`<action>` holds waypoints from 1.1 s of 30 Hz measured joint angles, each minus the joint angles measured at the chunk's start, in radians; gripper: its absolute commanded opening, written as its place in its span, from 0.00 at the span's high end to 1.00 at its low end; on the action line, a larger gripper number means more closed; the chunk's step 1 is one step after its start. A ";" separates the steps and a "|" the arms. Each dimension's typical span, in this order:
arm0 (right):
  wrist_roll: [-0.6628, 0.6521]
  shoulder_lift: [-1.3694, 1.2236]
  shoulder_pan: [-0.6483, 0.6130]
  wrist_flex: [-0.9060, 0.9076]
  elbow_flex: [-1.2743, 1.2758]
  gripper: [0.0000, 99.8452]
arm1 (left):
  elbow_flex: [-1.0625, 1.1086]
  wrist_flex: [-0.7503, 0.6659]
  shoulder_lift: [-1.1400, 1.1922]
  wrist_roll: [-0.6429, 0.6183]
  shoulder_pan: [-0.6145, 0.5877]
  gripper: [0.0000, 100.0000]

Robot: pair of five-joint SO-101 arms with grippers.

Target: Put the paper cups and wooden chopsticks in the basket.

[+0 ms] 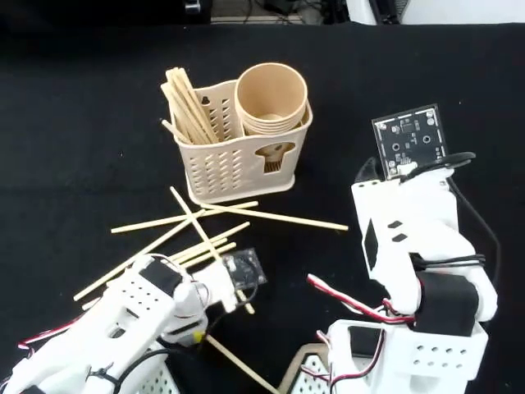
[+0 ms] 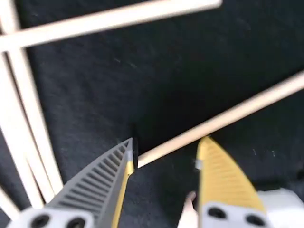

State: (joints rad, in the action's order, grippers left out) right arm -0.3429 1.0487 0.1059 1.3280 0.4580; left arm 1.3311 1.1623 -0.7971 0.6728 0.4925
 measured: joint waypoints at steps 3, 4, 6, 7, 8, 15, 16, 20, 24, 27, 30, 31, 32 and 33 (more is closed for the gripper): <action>0.000 0.000 0.000 0.000 0.000 0.86 | -0.002 0.028 0.000 0.058 0.002 0.89; 0.000 0.000 0.000 0.000 0.000 0.86 | -0.002 0.029 0.000 0.081 0.002 0.89; 0.000 0.000 0.000 0.000 0.000 0.86 | -0.002 0.029 0.000 0.115 0.002 0.89; 0.000 0.000 0.000 0.000 0.000 0.86 | -0.002 0.029 0.000 0.124 0.002 0.89; 0.000 0.000 0.000 0.000 0.000 0.86 | -0.002 0.029 0.000 0.127 0.002 0.89; 0.000 0.000 0.000 0.000 0.005 0.86 | -0.034 0.081 0.000 0.133 0.002 0.89; 0.000 0.000 0.000 0.000 0.014 0.86 | -0.054 0.109 0.000 0.133 0.002 0.89; 0.000 0.000 0.002 -0.014 0.061 0.86 | -0.160 0.235 0.000 0.133 0.002 0.89; 0.000 0.000 0.002 -0.041 0.104 0.86 | -0.224 0.299 0.000 0.133 0.002 0.89; 0.000 0.000 0.002 -0.048 0.107 0.86 | -0.226 0.299 0.002 0.133 0.002 0.87; 0.000 0.000 0.000 -0.048 0.107 0.86 | -0.173 0.235 0.003 0.133 0.002 0.78; 0.000 0.000 0.000 -0.048 0.107 0.86 | -0.149 0.209 0.003 0.133 0.002 0.75; 0.000 0.000 0.000 -0.048 0.107 0.86 | -0.127 0.186 0.003 0.133 0.000 0.73; 0.000 0.000 0.000 -0.048 0.107 0.86 | -0.110 0.163 0.003 0.133 0.000 0.73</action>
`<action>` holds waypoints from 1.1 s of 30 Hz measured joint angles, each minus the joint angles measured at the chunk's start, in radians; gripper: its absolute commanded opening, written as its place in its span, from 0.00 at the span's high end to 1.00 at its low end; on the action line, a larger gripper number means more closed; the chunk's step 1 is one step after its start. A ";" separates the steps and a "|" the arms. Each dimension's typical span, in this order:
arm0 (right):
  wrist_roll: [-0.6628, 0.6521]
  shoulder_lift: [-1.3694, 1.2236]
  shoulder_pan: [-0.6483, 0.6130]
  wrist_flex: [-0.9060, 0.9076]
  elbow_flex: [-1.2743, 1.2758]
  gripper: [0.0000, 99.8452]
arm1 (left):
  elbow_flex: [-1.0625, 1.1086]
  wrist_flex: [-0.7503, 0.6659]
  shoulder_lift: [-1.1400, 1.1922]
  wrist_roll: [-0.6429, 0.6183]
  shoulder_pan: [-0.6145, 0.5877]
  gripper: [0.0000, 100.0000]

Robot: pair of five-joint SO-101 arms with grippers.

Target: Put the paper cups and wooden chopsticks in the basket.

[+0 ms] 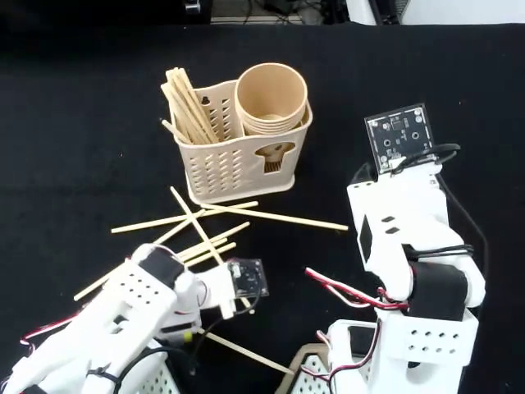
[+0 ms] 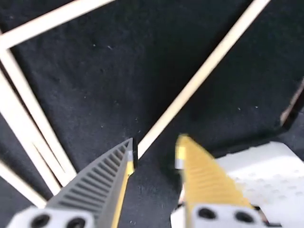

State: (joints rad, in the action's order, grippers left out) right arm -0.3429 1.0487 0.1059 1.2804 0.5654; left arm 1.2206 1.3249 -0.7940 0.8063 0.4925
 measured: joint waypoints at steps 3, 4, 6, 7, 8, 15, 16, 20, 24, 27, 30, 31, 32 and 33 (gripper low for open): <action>0.000 0.000 0.000 0.000 0.000 0.86 | 0.029 -0.058 0.000 -0.021 0.000 0.73; 0.000 0.000 0.000 0.000 0.000 0.86 | 0.034 -0.084 0.000 -0.025 0.000 0.73; 0.000 0.000 0.000 0.000 0.000 0.86 | 0.048 -0.132 0.000 -0.029 0.000 0.73; 0.000 0.000 0.000 0.000 0.002 0.86 | 0.058 -0.147 0.000 -0.031 0.000 0.74; 0.000 0.000 0.000 0.000 0.002 0.86 | 0.071 -0.167 0.000 -0.031 0.000 0.75; 0.000 0.000 0.000 0.000 0.003 0.86 | 0.123 -0.227 0.000 -0.031 0.003 0.89; 0.000 0.000 0.000 0.000 0.003 0.86 | 0.123 -0.226 0.000 -0.031 0.003 0.89; 0.000 0.000 0.000 0.000 0.003 0.86 | 0.124 -0.226 -0.002 -0.031 0.005 0.89; 0.000 0.000 0.000 0.000 0.003 0.86 | 0.123 -0.226 -0.002 -0.031 0.005 0.89; 0.000 0.000 0.000 0.000 0.003 0.86 | 0.100 -0.193 -0.002 -0.031 0.005 0.89; 0.000 0.000 0.000 0.000 0.003 0.86 | 0.041 -0.107 -0.002 -0.031 0.000 0.89; 0.000 0.000 0.000 0.000 0.003 0.86 | 0.014 -0.074 -0.002 -0.031 -0.003 0.89; 0.000 0.000 0.000 0.000 0.003 0.86 | -0.006 -0.038 -0.002 -0.031 -0.003 0.89; 0.000 0.000 0.000 0.000 0.003 0.86 | -0.023 -0.011 -0.002 -0.031 -0.002 0.89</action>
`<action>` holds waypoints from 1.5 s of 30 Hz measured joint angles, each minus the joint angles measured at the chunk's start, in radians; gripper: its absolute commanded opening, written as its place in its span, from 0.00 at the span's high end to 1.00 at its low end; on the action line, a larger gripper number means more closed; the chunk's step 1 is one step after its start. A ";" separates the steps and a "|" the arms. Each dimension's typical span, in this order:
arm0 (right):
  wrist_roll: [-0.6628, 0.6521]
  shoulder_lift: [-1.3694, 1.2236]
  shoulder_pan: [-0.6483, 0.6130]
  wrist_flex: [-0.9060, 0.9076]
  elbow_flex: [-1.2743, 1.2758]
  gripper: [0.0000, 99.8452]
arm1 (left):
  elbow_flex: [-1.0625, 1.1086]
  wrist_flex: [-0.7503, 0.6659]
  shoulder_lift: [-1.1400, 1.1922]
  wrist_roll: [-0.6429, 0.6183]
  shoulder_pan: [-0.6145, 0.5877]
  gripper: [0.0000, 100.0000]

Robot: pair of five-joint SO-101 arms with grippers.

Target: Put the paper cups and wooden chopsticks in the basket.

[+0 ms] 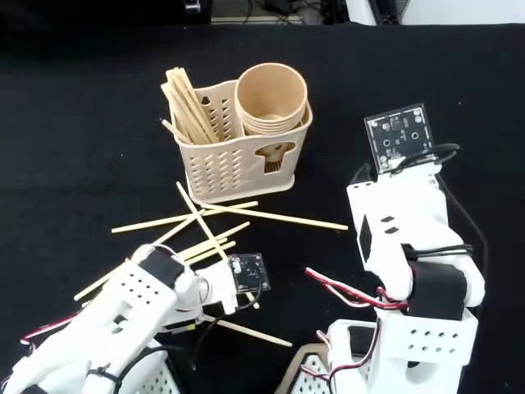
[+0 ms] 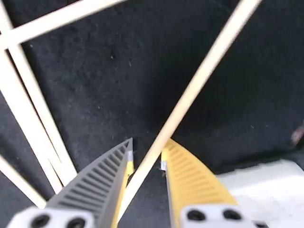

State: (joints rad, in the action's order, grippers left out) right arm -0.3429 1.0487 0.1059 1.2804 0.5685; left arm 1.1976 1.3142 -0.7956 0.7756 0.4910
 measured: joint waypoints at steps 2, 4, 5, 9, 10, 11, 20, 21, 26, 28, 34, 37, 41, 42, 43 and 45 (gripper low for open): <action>0.000 0.000 0.000 0.000 0.000 0.86 | -0.012 0.028 0.000 0.000 -0.002 0.89; 0.000 0.000 0.000 0.000 0.000 0.86 | -0.017 0.043 0.000 0.000 -0.002 0.89; 0.000 0.000 0.000 0.000 0.000 0.86 | -0.023 0.046 0.000 0.000 -0.002 0.89; 0.000 0.000 0.000 0.000 0.000 0.86 | -0.051 0.049 0.000 0.000 -0.002 0.90; 0.000 0.000 0.000 0.000 0.000 0.86 | -0.063 0.049 0.000 0.000 -0.002 0.90; 0.000 0.000 0.000 0.000 0.000 0.86 | -0.078 0.049 0.000 -0.002 -0.002 0.90; 0.000 0.000 0.000 0.000 0.000 0.86 | -0.041 0.048 0.002 -0.054 -0.002 0.76; 0.000 0.000 0.000 0.000 0.000 0.86 | -0.034 0.048 0.002 -0.048 -0.002 0.75; 0.000 0.000 0.000 0.000 0.000 0.86 | -0.014 0.005 0.002 -0.034 -0.002 0.74; 0.000 0.000 0.000 0.000 0.000 0.86 | 0.003 -0.044 0.002 -0.034 -0.002 0.74; 0.000 0.000 0.000 0.009 0.000 0.86 | 0.081 -0.189 0.002 -0.034 -0.002 0.74; 0.000 0.000 0.000 0.011 0.000 0.86 | 0.094 -0.216 0.002 -0.034 -0.002 0.74; 0.000 0.000 0.000 0.011 0.000 0.86 | 0.094 -0.221 0.002 -0.029 -0.026 0.89; 0.000 0.000 0.000 0.011 0.000 0.86 | 0.094 -0.221 0.002 -0.015 -0.031 0.93; 0.000 0.000 0.000 0.011 0.000 0.86 | 0.097 -0.221 0.002 0.000 -0.032 0.93; 0.000 0.000 0.000 0.011 0.000 0.86 | 0.121 -0.222 0.002 0.017 -0.034 0.91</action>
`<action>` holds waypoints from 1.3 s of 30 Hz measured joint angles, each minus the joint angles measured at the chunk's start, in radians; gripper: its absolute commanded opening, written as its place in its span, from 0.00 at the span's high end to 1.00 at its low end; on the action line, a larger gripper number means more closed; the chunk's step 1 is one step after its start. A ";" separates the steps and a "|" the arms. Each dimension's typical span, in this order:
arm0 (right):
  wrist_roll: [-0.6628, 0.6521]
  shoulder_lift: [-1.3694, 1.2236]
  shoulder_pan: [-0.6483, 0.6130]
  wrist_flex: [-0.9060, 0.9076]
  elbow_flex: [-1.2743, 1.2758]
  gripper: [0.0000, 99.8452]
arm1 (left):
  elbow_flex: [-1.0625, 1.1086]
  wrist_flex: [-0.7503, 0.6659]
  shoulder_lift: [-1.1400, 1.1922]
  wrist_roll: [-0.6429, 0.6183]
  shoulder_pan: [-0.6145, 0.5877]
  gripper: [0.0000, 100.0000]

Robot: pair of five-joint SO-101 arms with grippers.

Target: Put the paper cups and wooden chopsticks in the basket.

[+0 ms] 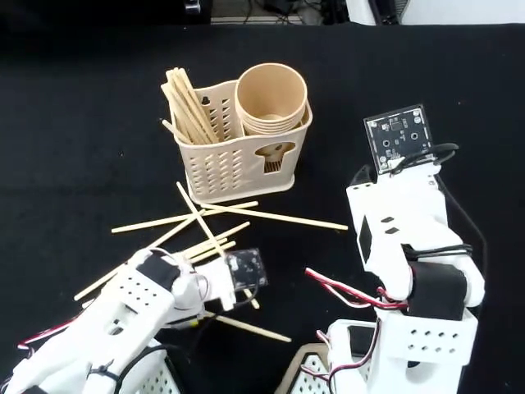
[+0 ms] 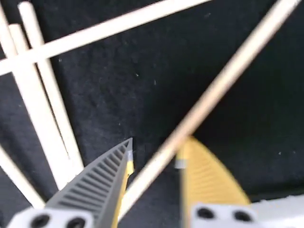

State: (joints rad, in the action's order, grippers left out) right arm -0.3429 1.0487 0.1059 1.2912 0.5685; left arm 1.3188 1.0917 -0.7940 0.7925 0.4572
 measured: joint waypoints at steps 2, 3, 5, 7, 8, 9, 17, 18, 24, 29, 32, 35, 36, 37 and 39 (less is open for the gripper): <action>0.000 0.000 0.000 0.000 0.000 0.86 | 0.025 -0.003 -0.005 0.006 0.002 0.90; 0.000 0.000 0.000 0.000 0.000 0.86 | 0.031 -0.003 -0.009 0.008 0.002 0.90; 0.000 0.000 0.000 0.000 0.000 0.86 | 0.032 -0.003 -0.009 0.011 0.002 0.90; 0.000 0.000 0.000 0.000 0.000 0.86 | 0.032 -0.003 -0.009 0.012 0.002 0.92; 0.000 0.000 0.000 0.000 0.000 0.86 | 0.032 -0.003 -0.008 0.014 0.002 0.93; 0.000 0.000 0.000 0.000 0.000 0.86 | 0.031 -0.003 -0.006 0.014 0.002 0.94; 0.000 0.000 0.000 0.000 0.000 0.86 | -0.126 0.195 -0.005 0.014 -0.002 0.97; 0.000 0.000 0.000 0.000 0.000 0.86 | -0.150 0.229 -0.005 0.014 -0.002 0.97; 0.000 0.000 0.000 0.000 0.003 0.86 | -0.259 0.384 -0.005 0.014 -0.002 0.97; 0.000 0.000 0.000 -0.023 0.112 0.86 | -0.397 0.419 -0.005 -0.017 -0.002 0.97; 0.000 0.000 0.031 -0.083 0.213 0.86 | -0.500 0.462 -0.005 -0.078 -0.002 0.97; 0.002 0.000 0.101 -0.152 0.284 0.86 | -0.585 0.537 -0.005 -0.097 0.017 0.97; 0.002 0.000 0.127 -0.170 0.304 0.86 | -0.612 0.563 -0.005 -0.100 0.032 0.97; 0.003 0.000 0.153 -0.186 0.325 0.86 | -0.640 0.578 -0.005 -0.100 0.040 0.97; 0.003 0.000 0.192 -0.209 0.368 0.87 | -0.701 0.594 -0.005 -0.100 0.043 0.97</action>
State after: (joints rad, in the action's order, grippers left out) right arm -0.3399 1.0487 0.2977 1.0825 0.9367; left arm 0.6176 1.6855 -0.7986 0.6928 0.5002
